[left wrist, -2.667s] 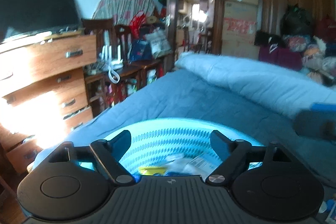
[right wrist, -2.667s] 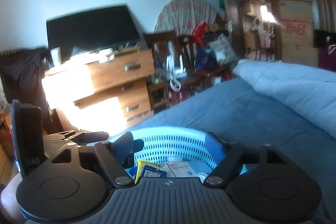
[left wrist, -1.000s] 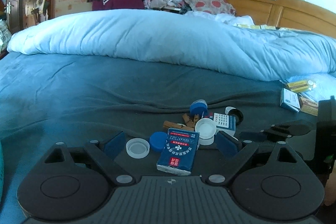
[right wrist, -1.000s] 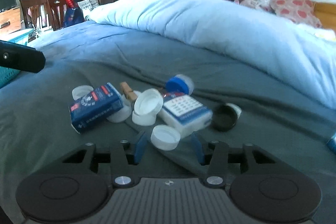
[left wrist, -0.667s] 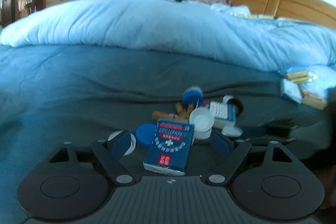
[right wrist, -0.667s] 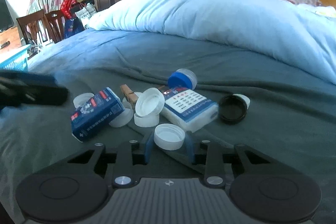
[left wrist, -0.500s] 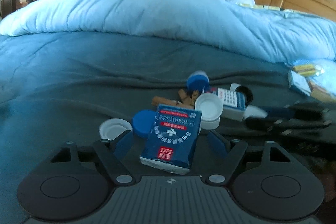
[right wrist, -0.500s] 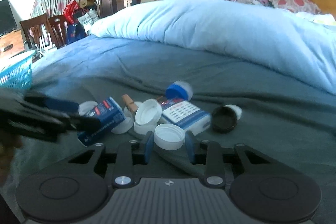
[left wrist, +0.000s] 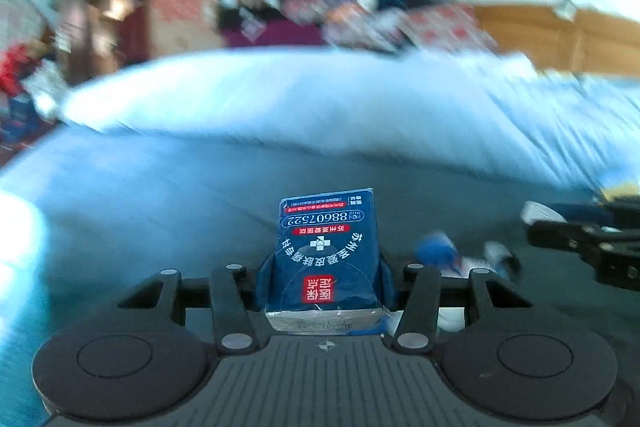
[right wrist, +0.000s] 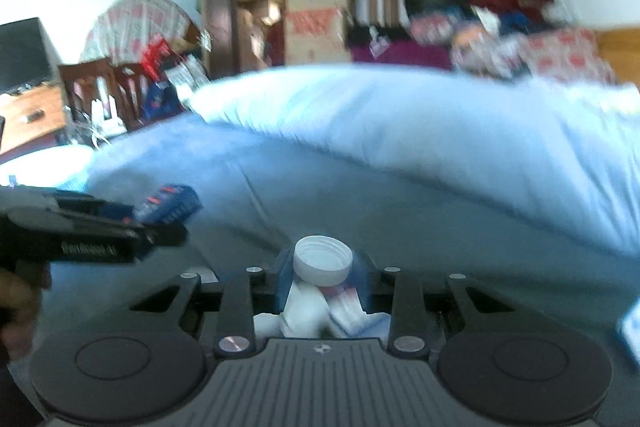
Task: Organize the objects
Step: 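Grasp the blue-and-white medicine box with the left tool while the right tool grasps a white cap, then carry the medicine box and white cap over the turquoise basket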
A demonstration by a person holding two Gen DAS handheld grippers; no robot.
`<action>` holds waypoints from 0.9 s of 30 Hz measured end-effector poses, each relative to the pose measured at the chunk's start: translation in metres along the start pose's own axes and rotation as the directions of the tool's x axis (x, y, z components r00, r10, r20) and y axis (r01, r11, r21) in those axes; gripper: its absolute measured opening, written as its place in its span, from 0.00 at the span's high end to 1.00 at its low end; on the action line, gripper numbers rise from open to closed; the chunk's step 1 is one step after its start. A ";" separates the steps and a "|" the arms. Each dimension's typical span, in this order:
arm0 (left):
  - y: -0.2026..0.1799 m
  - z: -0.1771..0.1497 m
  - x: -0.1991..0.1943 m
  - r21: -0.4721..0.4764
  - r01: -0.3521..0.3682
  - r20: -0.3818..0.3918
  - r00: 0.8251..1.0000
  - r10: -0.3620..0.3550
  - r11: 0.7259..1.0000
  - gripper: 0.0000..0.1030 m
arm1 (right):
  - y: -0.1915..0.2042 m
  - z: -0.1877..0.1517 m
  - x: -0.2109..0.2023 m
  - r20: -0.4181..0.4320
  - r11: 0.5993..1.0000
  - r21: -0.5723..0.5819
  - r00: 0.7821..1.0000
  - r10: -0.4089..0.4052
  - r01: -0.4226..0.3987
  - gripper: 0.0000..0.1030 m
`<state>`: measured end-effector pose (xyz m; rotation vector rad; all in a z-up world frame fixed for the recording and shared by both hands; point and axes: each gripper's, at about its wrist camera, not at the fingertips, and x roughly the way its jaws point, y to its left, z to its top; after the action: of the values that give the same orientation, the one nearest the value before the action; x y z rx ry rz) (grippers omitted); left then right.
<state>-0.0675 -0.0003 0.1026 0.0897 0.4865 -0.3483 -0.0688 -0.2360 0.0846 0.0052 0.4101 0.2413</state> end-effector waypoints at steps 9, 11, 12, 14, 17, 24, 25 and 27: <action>0.132 0.048 -0.103 -0.124 -0.376 0.043 0.922 0.384 0.918 0.51 | 0.102 0.112 -0.006 0.124 0.967 -0.108 0.962 0.242 -0.229 0.66; 0.159 0.049 -0.119 -0.159 -0.428 0.029 0.899 0.437 0.890 0.51 | 0.129 0.131 -0.001 0.128 0.949 -0.132 0.945 0.302 -0.286 0.66; 0.170 0.049 -0.127 -0.171 -0.450 0.024 0.887 0.460 0.876 0.51 | 0.145 0.141 0.001 0.125 0.937 -0.143 0.934 0.336 -0.318 0.66; 0.192 0.050 -0.140 -0.200 -0.477 0.015 0.872 0.489 0.856 0.51 | 0.170 0.158 0.006 0.114 0.918 -0.156 0.917 0.383 -0.365 0.66; 0.216 0.046 -0.154 -0.229 -0.504 -0.003 0.856 0.517 0.833 0.51 | 0.212 0.177 0.014 0.081 0.885 -0.190 0.892 0.445 -0.425 0.66; 0.246 0.038 -0.163 -0.266 -0.510 -0.043 0.854 0.519 0.818 0.51 | 0.290 0.199 0.036 -0.019 0.829 -0.228 0.854 0.520 -0.510 0.66; 0.249 0.036 -0.164 -0.269 -0.511 -0.047 0.854 0.518 0.817 0.51 | 0.296 0.200 0.039 -0.031 0.827 -0.230 0.853 0.521 -0.514 0.66; 0.255 0.035 -0.162 -0.274 -0.508 -0.054 0.856 0.515 0.816 0.51 | 0.311 0.201 0.043 -0.054 0.821 -0.230 0.849 0.526 -0.523 0.66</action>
<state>-0.0968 0.2822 0.2102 -0.0605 0.4648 0.2548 -0.0232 0.0851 0.2685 -0.1172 0.3584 0.8395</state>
